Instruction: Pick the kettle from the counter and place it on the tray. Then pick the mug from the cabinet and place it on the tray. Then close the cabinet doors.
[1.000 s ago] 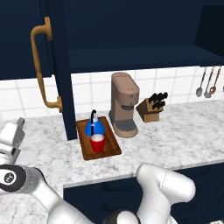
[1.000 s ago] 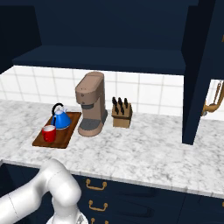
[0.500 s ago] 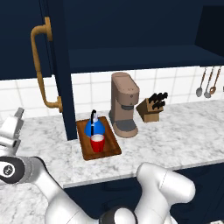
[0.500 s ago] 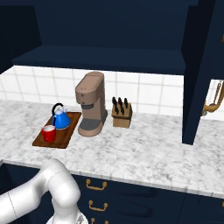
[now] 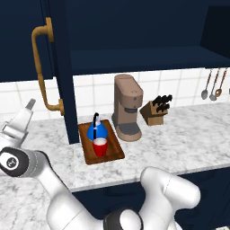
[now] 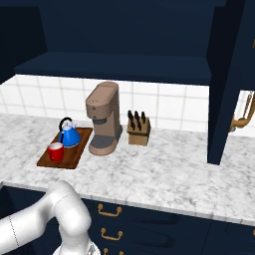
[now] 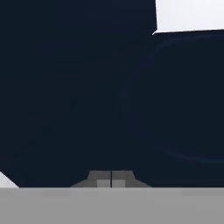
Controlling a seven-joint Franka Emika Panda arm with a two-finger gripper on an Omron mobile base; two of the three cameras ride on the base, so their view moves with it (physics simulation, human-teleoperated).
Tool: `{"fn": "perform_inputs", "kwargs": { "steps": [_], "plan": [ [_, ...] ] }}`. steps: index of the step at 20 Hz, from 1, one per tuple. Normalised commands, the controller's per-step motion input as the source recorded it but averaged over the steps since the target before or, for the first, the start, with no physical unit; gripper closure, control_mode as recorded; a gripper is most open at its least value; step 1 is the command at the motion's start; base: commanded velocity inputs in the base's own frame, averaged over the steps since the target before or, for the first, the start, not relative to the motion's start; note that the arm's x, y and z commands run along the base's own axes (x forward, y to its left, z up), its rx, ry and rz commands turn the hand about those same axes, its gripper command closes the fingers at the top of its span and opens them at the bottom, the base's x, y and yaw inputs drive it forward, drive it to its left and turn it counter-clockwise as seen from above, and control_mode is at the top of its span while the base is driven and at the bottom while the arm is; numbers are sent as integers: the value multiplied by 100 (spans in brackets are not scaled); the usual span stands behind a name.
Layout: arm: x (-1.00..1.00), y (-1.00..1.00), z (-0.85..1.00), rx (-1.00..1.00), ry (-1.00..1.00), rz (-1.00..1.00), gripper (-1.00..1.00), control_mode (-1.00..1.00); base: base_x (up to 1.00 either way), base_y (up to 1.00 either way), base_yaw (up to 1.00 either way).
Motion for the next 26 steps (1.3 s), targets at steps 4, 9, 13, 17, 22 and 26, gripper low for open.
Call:
{"fn": "perform_inputs", "kwargs": {
  "steps": [4, 9, 13, 17, 22, 26],
  "plan": [
    [0, -58, 41, 14, -7, 2, 100, -100, 0, 0, 0],
    [0, -58, 43, 13, -6, 3, 100, -100, 0, 0, 0],
    [0, -58, 39, 13, -4, 3, 100, -100, 0, 0, 0],
    [0, -57, 37, 13, -5, 2, 100, -100, 0, 0, 0],
    [0, -59, 36, 13, -4, 4, 100, -100, 0, 0, 0],
    [8, -56, 19, 17, 2, 7, 100, -100, 0, 0, 0]
  ]
}}
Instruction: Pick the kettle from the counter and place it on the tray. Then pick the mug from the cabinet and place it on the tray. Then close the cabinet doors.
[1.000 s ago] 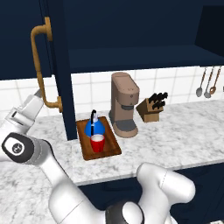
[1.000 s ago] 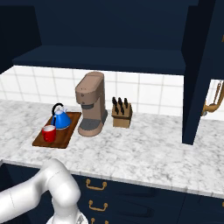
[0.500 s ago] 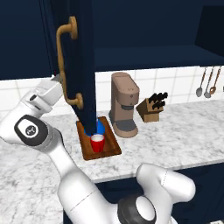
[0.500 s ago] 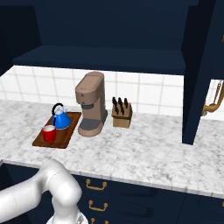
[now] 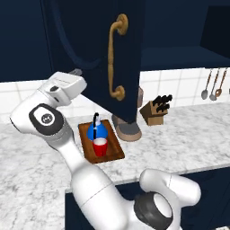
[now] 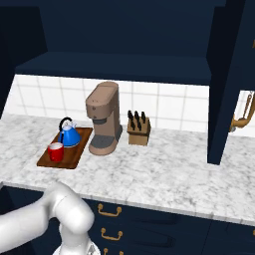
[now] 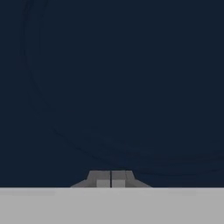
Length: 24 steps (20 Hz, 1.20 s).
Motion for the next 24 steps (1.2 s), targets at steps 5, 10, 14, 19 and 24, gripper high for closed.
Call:
{"fn": "perform_inputs", "kwargs": {
  "steps": [5, 10, 14, 19, 24],
  "plan": [
    [20, -46, 0, 17, 6, 5, 100, -100, 0, 0, 0],
    [12, -31, 4, 19, 4, 5, 100, -100, 0, 0, 0],
    [24, -11, 9, 4, 2, 17, 100, -100, 0, 0, 0],
    [53, -50, 5, 3, 7, 19, 100, -100, 0, 0, 0],
    [37, -74, 5, 7, 7, 20, 100, -100, 0, 0, 0]
  ]
}}
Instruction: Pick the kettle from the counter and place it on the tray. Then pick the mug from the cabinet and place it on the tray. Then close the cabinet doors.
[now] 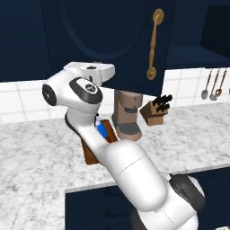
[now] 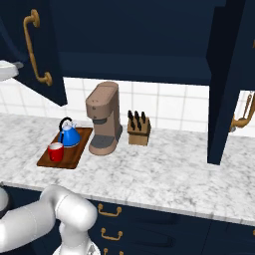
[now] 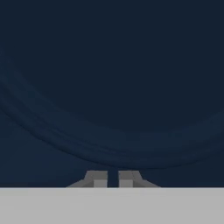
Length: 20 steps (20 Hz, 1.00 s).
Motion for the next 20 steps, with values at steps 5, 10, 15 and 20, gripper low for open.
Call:
{"fn": "perform_inputs", "kwargs": {
  "steps": [5, 10, 15, 20],
  "plan": [
    [21, -69, 6, 10, 11, 20, 100, -100, 0, 0, 0],
    [31, -66, 0, 7, 14, 21, 100, -100, 0, 0, 0],
    [50, -64, -2, 6, 11, 22, 100, -100, 0, 0, 0],
    [63, -45, -17, 0, 6, 23, 100, -100, 0, 0, 0]
  ]
}}
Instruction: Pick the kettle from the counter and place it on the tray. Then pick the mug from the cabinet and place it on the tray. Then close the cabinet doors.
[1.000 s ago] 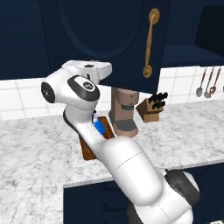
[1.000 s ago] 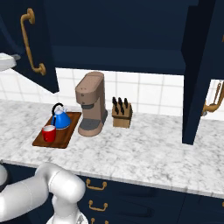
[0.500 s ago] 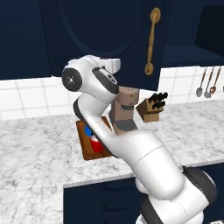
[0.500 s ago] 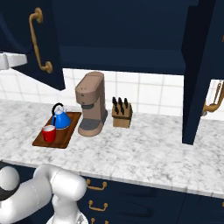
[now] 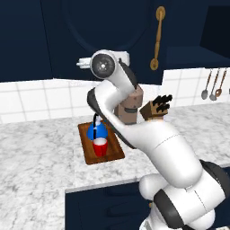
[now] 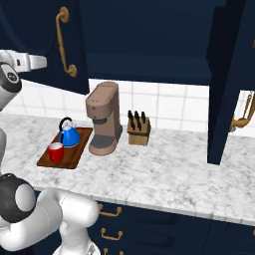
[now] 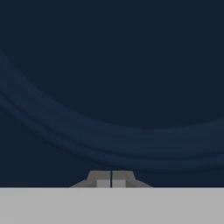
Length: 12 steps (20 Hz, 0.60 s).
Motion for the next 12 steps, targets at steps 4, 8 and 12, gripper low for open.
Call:
{"fn": "perform_inputs", "kwargs": {
  "steps": [4, 8, 12],
  "plan": [
    [81, -36, -11, 1, 10, 21, 100, -100, 0, 0, 0],
    [71, -34, -1, 4, 11, 20, 100, -100, 0, 0, 0],
    [59, -28, -1, 2, 9, 19, 100, -100, 0, 0, 0]
  ]
}}
